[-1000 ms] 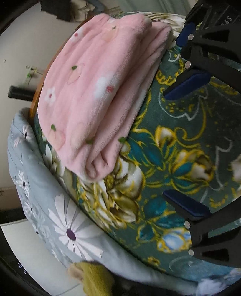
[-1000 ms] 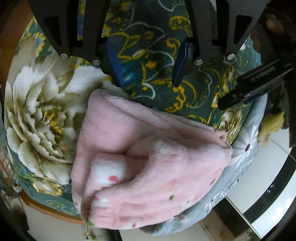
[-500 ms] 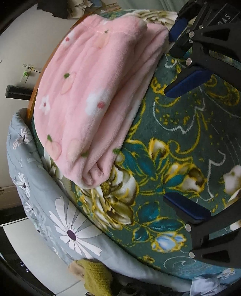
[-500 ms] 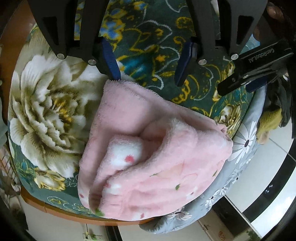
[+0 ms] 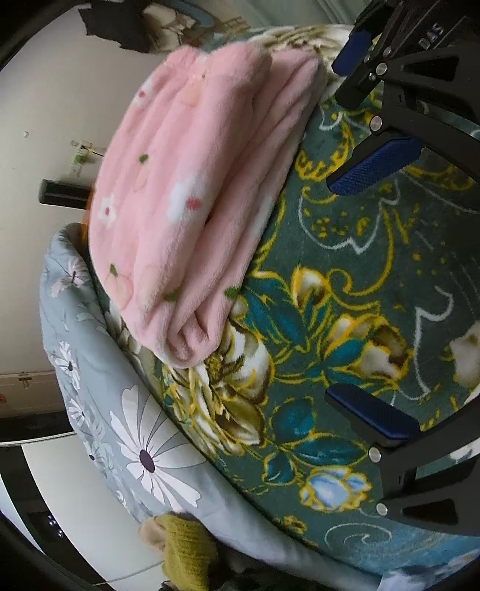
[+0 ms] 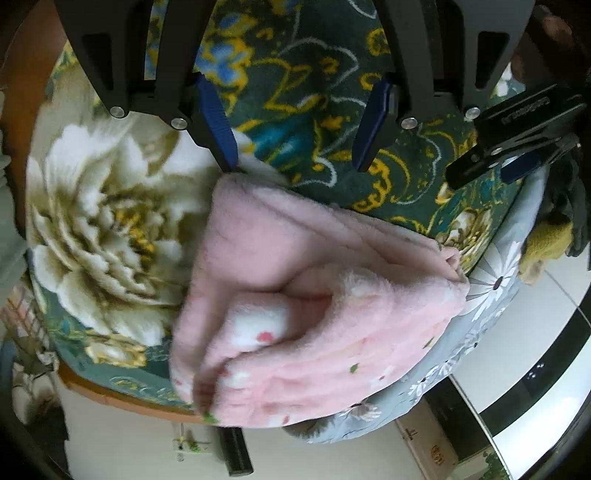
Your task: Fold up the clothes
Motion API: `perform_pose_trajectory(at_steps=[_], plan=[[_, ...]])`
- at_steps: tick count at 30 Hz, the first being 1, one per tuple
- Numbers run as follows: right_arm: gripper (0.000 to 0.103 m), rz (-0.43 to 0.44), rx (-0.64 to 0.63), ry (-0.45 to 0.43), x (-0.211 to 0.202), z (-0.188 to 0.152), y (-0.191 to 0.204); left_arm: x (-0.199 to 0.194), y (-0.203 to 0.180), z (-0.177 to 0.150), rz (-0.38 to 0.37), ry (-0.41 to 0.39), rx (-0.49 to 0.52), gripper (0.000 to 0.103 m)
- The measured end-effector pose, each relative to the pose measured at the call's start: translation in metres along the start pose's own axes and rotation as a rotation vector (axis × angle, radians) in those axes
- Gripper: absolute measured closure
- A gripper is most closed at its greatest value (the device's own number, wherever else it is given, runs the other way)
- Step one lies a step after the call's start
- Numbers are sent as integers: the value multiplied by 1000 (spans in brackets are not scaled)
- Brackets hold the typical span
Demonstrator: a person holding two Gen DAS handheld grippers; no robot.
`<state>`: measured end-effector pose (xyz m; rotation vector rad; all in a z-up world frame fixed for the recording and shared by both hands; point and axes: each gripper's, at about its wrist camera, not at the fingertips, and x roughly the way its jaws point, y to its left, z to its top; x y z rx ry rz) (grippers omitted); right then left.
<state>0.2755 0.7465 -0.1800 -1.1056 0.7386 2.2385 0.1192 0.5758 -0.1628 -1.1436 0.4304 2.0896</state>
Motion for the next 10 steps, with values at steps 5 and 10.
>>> perform_pose_trajectory(at_steps=[5, 10], plan=[[37, -64, 10, -18, -13, -3, 7, -14, 6, -1, -4, 4, -9, 0], [36, -91, 7, -12, -26, 1, 21, -28, 22, 1, 4, 4, -43, 0]])
